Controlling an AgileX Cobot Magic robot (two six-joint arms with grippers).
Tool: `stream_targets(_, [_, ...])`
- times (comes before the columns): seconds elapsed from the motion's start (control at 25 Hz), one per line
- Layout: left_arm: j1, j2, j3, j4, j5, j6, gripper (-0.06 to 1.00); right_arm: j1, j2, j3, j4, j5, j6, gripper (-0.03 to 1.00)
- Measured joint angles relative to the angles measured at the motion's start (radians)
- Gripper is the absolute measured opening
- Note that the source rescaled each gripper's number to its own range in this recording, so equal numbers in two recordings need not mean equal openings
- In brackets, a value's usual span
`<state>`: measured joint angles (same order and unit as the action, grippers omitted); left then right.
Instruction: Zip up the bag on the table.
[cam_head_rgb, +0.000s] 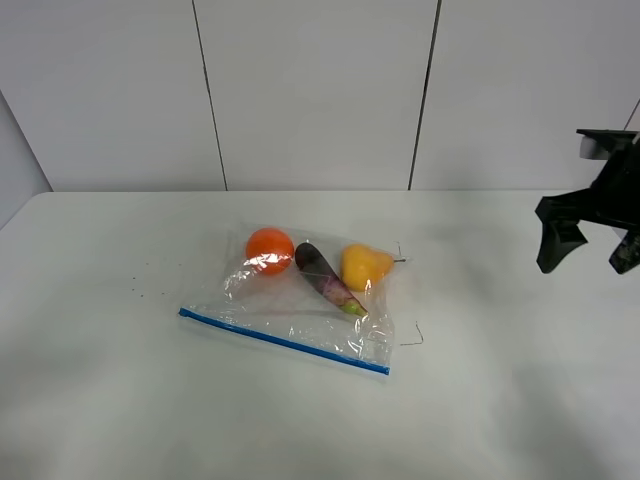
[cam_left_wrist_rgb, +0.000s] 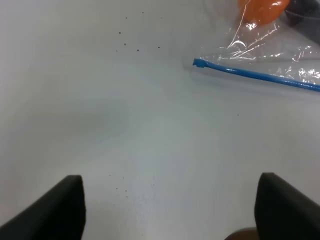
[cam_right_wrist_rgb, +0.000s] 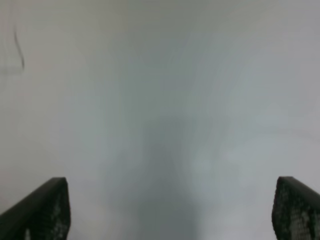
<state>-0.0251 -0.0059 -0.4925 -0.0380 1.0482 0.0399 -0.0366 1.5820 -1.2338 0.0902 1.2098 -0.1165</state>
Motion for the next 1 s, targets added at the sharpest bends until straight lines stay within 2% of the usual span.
stream_targets(0.32, [0.000, 0.000, 0.000, 0.000, 0.000, 0.000, 0.99, 0.000, -0.425, 0.379, 0.000, -0.002, 0.022, 0.89])
stream_targets(0.56, [0.000, 0.000, 0.000, 0.000, 0.000, 0.000, 0.99, 0.000, -0.770, 0.613, 0.005, -0.081, 0.029, 0.89])
stream_targets(0.76, [0.000, 0.000, 0.000, 0.000, 0.000, 0.000, 0.99, 0.000, -1.074, 0.728, 0.010, -0.155, 0.029, 0.89])
stream_targets(1.0, [0.000, 0.000, 0.000, 0.000, 0.000, 0.000, 0.99, 0.000, -1.291, 0.738, 0.011, -0.181, 0.029, 0.89])
